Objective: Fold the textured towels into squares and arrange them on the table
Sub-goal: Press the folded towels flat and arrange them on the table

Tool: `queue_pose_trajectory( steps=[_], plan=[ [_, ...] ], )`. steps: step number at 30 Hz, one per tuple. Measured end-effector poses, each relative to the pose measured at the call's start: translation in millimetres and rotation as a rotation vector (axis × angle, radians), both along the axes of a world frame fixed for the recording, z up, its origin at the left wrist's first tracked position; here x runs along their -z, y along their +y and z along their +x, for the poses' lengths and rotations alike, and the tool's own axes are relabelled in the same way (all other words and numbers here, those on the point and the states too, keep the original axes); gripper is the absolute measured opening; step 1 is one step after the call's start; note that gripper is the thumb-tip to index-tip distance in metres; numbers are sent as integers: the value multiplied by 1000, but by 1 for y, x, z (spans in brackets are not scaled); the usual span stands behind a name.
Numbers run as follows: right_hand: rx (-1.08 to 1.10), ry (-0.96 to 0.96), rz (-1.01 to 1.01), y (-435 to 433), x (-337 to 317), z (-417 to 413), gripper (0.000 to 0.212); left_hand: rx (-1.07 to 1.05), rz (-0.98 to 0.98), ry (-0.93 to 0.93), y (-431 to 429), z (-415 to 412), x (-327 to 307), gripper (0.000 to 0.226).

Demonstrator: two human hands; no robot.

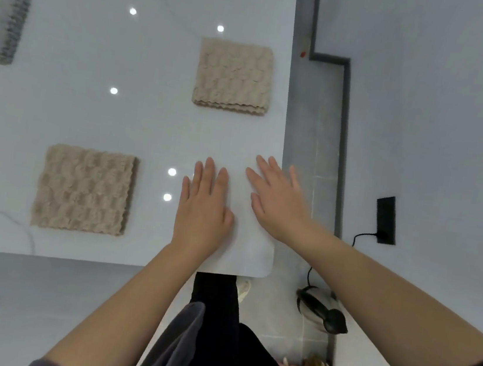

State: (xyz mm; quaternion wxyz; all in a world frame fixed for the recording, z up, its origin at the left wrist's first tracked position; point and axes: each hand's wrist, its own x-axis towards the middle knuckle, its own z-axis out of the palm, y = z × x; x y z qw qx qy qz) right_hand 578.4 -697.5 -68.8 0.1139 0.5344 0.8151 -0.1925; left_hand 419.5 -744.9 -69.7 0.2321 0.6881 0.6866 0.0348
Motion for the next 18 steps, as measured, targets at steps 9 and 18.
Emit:
queue_pose_trajectory(
  steps=[9,18],
  plan=[
    [-93,118,42,90,5,26,46,-148,52,-31,60,24,6,63],
    [-186,497,315,203,-1,34,24,-326,69,7,99,44,7,57]
  ],
)
